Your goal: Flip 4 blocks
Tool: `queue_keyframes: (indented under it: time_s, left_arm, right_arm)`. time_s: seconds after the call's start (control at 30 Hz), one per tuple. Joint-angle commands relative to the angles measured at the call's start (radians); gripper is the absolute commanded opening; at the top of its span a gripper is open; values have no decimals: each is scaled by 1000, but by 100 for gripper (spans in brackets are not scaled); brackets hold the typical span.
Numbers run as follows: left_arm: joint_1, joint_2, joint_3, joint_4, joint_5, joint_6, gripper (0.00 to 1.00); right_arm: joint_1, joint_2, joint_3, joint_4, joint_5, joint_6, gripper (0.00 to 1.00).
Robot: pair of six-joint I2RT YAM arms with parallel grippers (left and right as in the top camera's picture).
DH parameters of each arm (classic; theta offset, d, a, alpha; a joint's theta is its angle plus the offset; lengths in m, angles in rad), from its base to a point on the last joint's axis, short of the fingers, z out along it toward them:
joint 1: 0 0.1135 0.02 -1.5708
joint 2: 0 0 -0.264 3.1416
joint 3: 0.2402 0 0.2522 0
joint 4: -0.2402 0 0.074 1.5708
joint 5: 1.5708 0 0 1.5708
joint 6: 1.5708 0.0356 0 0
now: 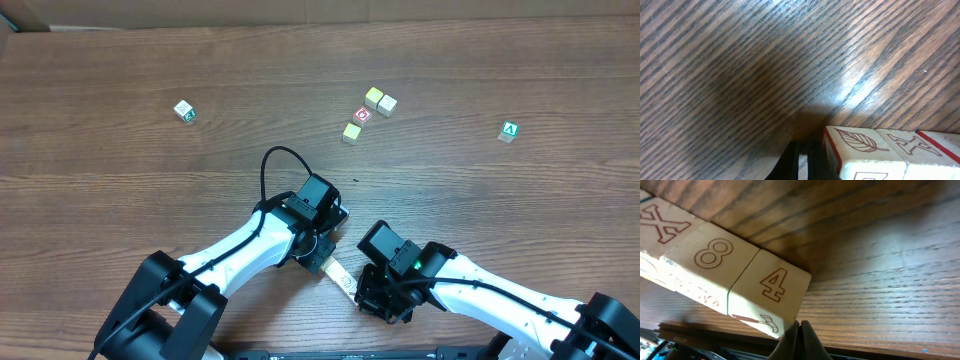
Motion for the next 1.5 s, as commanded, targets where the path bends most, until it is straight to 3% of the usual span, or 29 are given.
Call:
queue_keyframes:
  time_s: [0.0,0.6,1.47]
  left_arm:
    - [-22,63,-52,11,8,11,4]
    - [-22,63,-52,71,-30,119,4]
    - [-22,63,-52,142,-73,169,4]
  right_arm:
    - [6,-1,2,41,2,15,4]
    - [6,-1,2,42,2,23,4]
    - [6,-1,2,52,2,52,4]
